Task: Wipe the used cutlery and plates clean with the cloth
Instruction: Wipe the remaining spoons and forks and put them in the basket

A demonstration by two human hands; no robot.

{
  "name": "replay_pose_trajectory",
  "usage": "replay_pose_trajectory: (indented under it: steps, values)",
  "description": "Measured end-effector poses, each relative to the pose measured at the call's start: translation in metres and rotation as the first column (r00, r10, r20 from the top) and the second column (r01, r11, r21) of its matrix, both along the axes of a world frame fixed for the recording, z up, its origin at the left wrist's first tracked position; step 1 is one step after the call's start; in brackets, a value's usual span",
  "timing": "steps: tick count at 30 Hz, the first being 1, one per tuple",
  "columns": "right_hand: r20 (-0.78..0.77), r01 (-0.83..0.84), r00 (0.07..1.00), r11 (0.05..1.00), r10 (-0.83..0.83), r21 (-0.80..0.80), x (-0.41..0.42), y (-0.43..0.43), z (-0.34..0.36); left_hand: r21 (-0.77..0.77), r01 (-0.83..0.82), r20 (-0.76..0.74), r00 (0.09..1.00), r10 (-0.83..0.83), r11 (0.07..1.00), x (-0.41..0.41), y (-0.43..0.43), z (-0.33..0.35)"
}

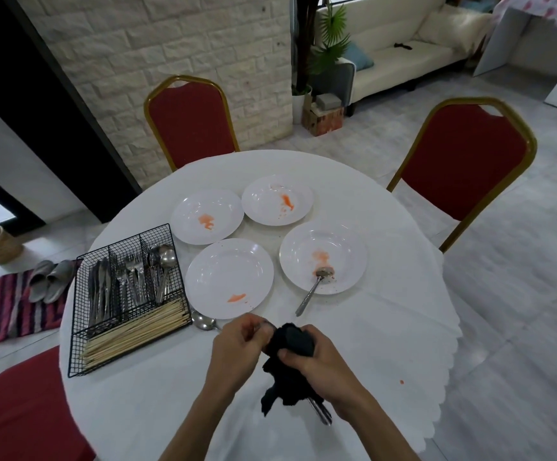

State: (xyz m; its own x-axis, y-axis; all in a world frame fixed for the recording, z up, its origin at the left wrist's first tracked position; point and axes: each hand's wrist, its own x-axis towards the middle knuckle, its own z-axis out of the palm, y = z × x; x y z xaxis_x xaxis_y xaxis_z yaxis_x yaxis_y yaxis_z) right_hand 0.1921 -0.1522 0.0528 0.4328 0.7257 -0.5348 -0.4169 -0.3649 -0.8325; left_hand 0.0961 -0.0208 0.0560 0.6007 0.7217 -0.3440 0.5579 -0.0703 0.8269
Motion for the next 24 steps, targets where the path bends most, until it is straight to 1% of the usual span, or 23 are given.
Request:
replay_pose_trajectory:
  steps: [4,9,11,13,15,17,20,22,24]
  values:
    - [-0.004,-0.045,0.999,0.999,0.045,-0.023,-0.002,-0.001,0.0,0.0,-0.166,0.024,0.986,0.166,0.986,-0.014,0.023,0.001]
    - [0.004,-0.059,0.998,0.997,0.059,-0.04,-0.009,0.011,-0.008,0.026,-0.292,0.055,0.955,0.29,0.956,-0.018,0.012,-0.009]
    - [0.035,-0.059,0.998,0.997,0.061,-0.058,-0.013,0.015,-0.01,-0.031,-0.26,0.045,0.964,0.262,0.965,-0.018,-0.001,-0.017]
    - [0.066,-0.047,0.996,0.995,0.053,-0.084,-0.016,0.017,-0.013,-0.164,-0.198,0.008,0.979,0.202,0.966,-0.021,-0.014,-0.028]
    - [0.062,-0.04,0.997,0.993,0.047,-0.112,-0.018,0.017,-0.017,-0.307,-0.172,-0.004,0.984,0.179,0.936,-0.026,-0.022,-0.034]
    - [0.058,-0.054,0.996,0.989,0.062,-0.136,-0.022,0.018,-0.021,-0.393,-0.199,-0.002,0.976,0.216,0.898,-0.033,-0.02,-0.035]
    - [0.039,-0.076,0.996,0.987,0.082,-0.145,-0.028,0.021,-0.024,-0.428,-0.27,0.012,0.953,0.304,0.862,-0.041,-0.003,-0.032]
    - [0.0,-0.07,0.997,0.989,0.071,-0.132,-0.03,0.025,-0.022,-0.407,-0.333,0.01,0.929,0.369,0.851,-0.044,0.01,-0.031]
    - [0.003,-0.065,0.998,0.991,0.065,-0.121,-0.031,0.031,-0.022,-0.391,-0.367,0.017,0.914,0.406,0.844,-0.044,0.015,-0.034]
